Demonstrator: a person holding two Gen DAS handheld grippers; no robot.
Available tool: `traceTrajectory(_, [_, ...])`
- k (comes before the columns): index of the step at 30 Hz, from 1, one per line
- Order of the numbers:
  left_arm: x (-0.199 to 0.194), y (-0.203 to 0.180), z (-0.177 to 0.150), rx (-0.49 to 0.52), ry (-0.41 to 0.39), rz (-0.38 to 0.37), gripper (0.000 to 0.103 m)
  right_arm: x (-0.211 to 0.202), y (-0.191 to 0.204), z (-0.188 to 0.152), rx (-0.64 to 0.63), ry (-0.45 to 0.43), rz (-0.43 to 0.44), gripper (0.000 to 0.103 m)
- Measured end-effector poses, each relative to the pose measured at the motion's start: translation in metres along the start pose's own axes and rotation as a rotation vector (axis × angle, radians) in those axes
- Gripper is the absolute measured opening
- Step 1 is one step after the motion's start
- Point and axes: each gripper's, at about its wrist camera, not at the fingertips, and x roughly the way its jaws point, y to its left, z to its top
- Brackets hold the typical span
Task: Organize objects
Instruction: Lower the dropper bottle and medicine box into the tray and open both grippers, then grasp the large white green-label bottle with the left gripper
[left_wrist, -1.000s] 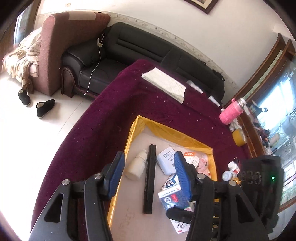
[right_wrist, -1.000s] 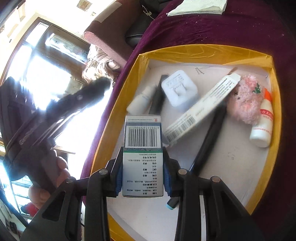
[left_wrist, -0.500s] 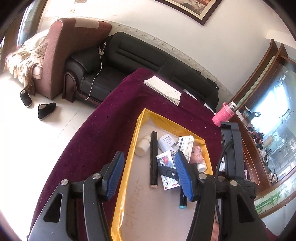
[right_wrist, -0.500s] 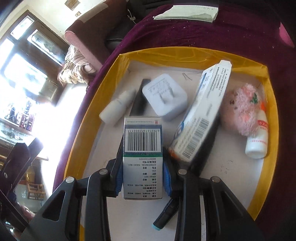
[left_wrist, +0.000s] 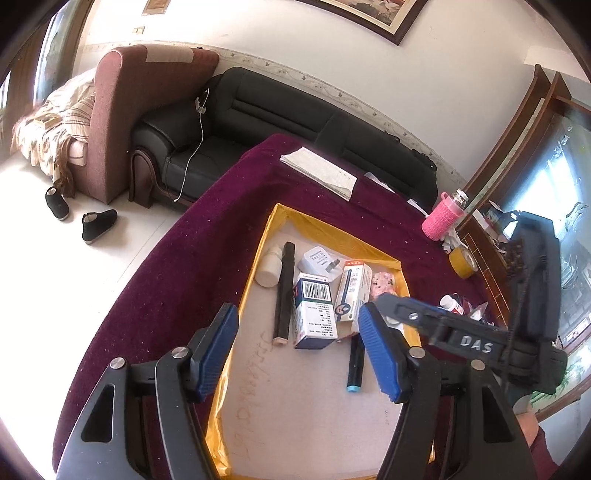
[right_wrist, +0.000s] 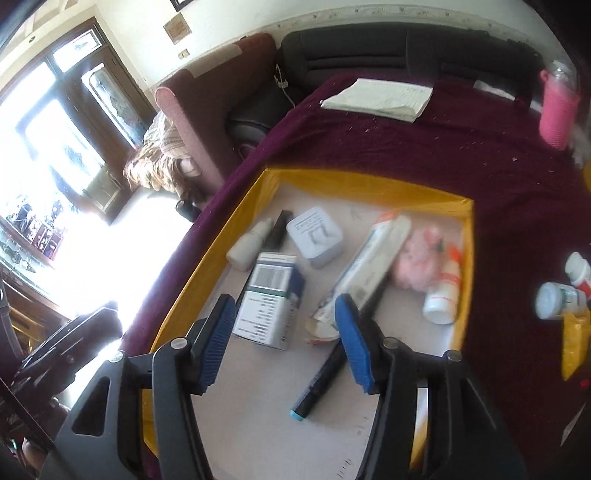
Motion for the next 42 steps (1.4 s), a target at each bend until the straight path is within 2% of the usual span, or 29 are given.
traceTrajectory(3, [-0.002, -0.009, -0.008, 0.007, 0.014, -0.002, 0.062, -0.045, -0.031, -0.015, 0.001, -0.09, -0.061, 0.059])
traceTrajectory(7, [-0.002, -0.034, -0.023, 0.036, 0.047, -0.021, 0.062, -0.099, -0.078, -0.053, 0.008, -0.206, -0.222, 0.064])
traceTrajectory(9, [0.0, -0.052, -0.033, 0.052, 0.067, -0.049, 0.062, -0.121, -0.104, -0.073, 0.051, -0.251, -0.3, 0.069])
traceTrajectory(11, [0.002, -0.074, -0.045, 0.058, 0.093, -0.104, 0.062, -0.138, -0.131, -0.091, 0.128, -0.285, -0.348, 0.069])
traceTrajectory(14, [0.004, -0.109, -0.066, 0.043, 0.124, -0.203, 0.061, -0.165, -0.177, -0.126, 0.313, -0.34, -0.338, 0.069])
traceTrajectory(17, [0.008, -0.142, -0.089, 0.048, 0.155, -0.275, 0.061, -0.186, -0.205, -0.148, 0.416, -0.349, -0.321, 0.069])
traceTrajectory(20, [0.018, -0.175, -0.111, 0.106, 0.215, -0.269, 0.061, -0.211, -0.217, -0.165, 0.431, -0.386, -0.353, 0.069])
traceTrajectory(23, [0.023, -0.199, -0.123, 0.151, 0.239, -0.255, 0.061, -0.226, -0.226, -0.177, 0.433, -0.404, -0.363, 0.069])
traceTrajectory(26, [0.028, -0.217, -0.128, 0.185, 0.264, -0.251, 0.061, -0.232, -0.238, -0.183, 0.45, -0.41, -0.373, 0.071])
traceTrajectory(31, [0.04, -0.23, -0.134, 0.213, 0.305, -0.243, 0.061, -0.229, -0.263, -0.188, 0.508, -0.402, -0.335, 0.071])
traceTrajectory(35, [0.053, -0.237, -0.133, 0.272, 0.317, -0.208, 0.061, -0.223, -0.277, -0.171, 0.503, -0.403, -0.332, 0.071])
traceTrajectory(38, [0.059, -0.249, -0.125, 0.346, 0.288, -0.171, 0.061, -0.224, -0.29, -0.149, 0.486, -0.437, -0.343, 0.071])
traceTrajectory(42, [0.072, -0.27, -0.098, 0.434, 0.219, -0.109, 0.061, -0.222, -0.311, -0.12, 0.468, -0.486, -0.329, 0.071])
